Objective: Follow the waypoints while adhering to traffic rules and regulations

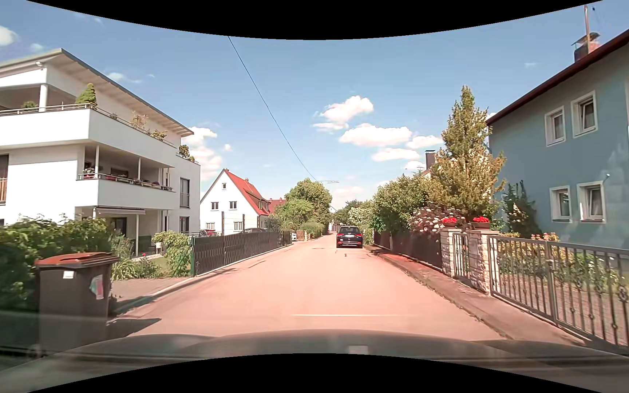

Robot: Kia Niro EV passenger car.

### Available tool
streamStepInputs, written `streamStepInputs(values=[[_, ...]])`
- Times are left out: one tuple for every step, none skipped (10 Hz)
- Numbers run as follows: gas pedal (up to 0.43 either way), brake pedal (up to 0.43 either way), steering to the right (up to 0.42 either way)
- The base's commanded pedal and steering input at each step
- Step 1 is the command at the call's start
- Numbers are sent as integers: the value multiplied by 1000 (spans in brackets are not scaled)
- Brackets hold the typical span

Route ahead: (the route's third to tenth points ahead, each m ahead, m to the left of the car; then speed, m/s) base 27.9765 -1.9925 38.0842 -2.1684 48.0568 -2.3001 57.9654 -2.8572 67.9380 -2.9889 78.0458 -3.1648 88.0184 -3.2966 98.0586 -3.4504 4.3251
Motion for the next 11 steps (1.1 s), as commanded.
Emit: streamStepInputs(values=[[87,0,-3],[59,0,-3],[67,0,-3],[67,0,-1],[67,0,-1],[59,0,-3],[59,0,-7],[47,0,-10],[20,0,-14],[0,0,-15],[0,0,-15]])
